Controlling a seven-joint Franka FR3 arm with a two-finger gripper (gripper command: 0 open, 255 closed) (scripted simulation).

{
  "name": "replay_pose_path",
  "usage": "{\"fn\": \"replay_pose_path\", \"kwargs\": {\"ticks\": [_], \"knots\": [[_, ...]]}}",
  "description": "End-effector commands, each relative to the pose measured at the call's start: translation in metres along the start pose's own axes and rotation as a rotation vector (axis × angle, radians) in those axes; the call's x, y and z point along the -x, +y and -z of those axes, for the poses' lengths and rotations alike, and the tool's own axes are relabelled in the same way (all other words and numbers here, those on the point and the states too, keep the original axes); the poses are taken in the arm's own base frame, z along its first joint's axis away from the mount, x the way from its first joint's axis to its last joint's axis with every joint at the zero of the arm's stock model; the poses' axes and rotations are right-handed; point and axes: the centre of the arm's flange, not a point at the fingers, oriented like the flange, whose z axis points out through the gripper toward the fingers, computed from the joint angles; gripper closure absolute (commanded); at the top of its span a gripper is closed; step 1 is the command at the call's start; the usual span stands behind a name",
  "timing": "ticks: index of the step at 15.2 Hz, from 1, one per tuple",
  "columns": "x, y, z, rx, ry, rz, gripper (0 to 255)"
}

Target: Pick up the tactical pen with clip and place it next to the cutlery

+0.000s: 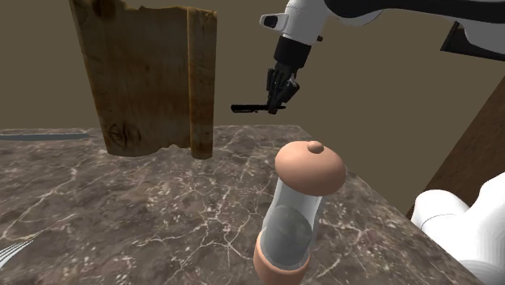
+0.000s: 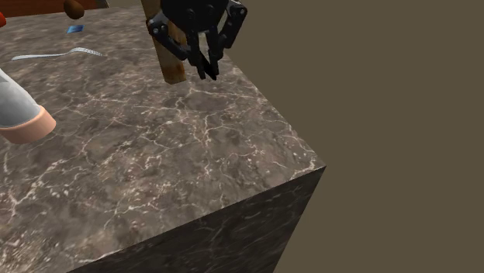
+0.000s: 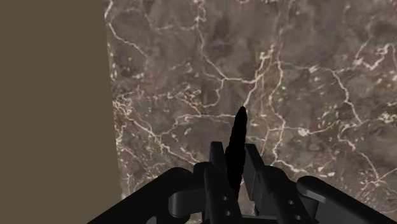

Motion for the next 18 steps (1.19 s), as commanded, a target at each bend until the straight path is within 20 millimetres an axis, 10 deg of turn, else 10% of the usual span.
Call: {"fn": "replay_pose_path", "kwargs": {"ticks": [1, 18], "knots": [[-0.019, -0.019, -0.002, 0.0, 0.0, -0.001, 255], [-0.186, -0.168, -0.014, 0.0, 0.0, -0.001, 255]]}}
